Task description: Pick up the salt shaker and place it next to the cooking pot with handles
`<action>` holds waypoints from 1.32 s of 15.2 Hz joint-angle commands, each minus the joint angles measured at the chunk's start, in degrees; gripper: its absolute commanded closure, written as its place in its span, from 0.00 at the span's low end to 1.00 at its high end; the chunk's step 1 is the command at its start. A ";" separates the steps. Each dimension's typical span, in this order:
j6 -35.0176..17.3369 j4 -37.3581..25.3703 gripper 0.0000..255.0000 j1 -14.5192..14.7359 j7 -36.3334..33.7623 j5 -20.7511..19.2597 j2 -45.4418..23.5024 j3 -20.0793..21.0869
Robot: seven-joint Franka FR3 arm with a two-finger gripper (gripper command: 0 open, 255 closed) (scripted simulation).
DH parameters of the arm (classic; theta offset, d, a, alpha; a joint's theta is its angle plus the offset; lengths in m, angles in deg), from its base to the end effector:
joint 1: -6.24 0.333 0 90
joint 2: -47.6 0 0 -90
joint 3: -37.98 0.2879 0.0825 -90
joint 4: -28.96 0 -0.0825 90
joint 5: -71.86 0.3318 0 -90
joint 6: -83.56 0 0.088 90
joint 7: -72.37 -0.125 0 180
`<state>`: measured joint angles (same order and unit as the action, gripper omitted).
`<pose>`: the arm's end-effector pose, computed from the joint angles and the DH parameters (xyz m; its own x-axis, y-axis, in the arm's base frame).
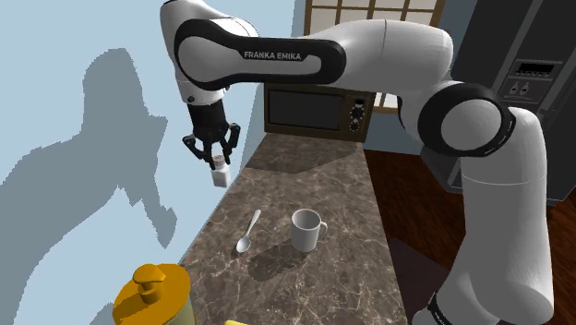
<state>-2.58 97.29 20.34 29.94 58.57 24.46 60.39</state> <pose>0.5208 0.2913 0.5199 0.9909 -0.1344 0.0069 -0.1343 -0.9855 0.1041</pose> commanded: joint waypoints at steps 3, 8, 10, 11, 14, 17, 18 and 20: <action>-3.75 12.17 1.00 -0.59 -2.59 2.90 8.58 1.47; -6.49 23.42 1.00 0.10 -5.73 6.51 17.51 3.24; -7.17 27.08 1.00 0.66 -6.98 7.95 20.70 3.95; -7.44 28.76 1.00 0.99 -7.63 8.67 22.23 4.31; -7.99 33.27 1.00 2.14 -9.62 10.84 26.54 5.46; -8.20 37.05 1.00 3.52 -11.76 13.01 30.46 6.71; -8.21 38.15 1.00 4.02 -12.52 13.72 31.68 7.15; -8.14 40.14 1.00 5.06 -14.09 15.15 33.99 8.08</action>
<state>-10.69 136.68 24.74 17.11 73.11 57.70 67.75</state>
